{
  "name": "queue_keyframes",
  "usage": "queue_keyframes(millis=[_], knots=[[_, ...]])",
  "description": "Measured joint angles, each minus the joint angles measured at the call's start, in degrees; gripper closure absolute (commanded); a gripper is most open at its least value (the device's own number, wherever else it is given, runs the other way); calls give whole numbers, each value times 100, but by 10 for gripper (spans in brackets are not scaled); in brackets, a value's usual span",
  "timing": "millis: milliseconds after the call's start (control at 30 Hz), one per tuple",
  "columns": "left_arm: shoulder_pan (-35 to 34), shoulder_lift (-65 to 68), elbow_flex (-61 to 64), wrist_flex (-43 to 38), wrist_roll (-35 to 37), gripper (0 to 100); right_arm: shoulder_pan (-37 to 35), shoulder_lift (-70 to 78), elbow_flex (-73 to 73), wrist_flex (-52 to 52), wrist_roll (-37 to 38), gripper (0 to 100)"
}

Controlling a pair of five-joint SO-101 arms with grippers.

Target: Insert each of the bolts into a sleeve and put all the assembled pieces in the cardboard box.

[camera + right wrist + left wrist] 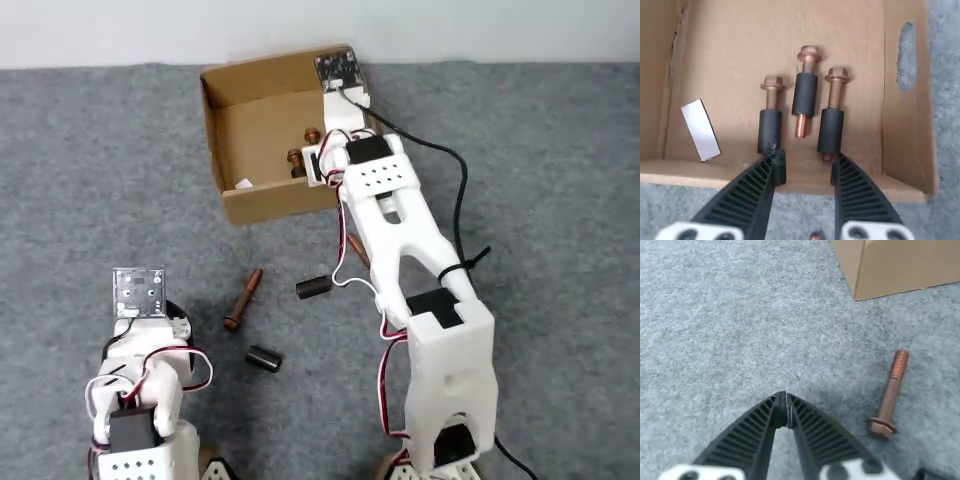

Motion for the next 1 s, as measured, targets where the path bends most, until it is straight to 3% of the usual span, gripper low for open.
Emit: queue_keyframes(millis=[300, 600, 1000], knots=[[-114, 0, 0, 0, -9, 995, -26, -615, -141, 844, 18, 990], [-396, 0, 0, 0, 0, 995, -492, -1363, -141, 2418, 26, 990], [-396, 0, 0, 0, 0, 995, -1011, -1415, -149, 4431, 1969, 973]])
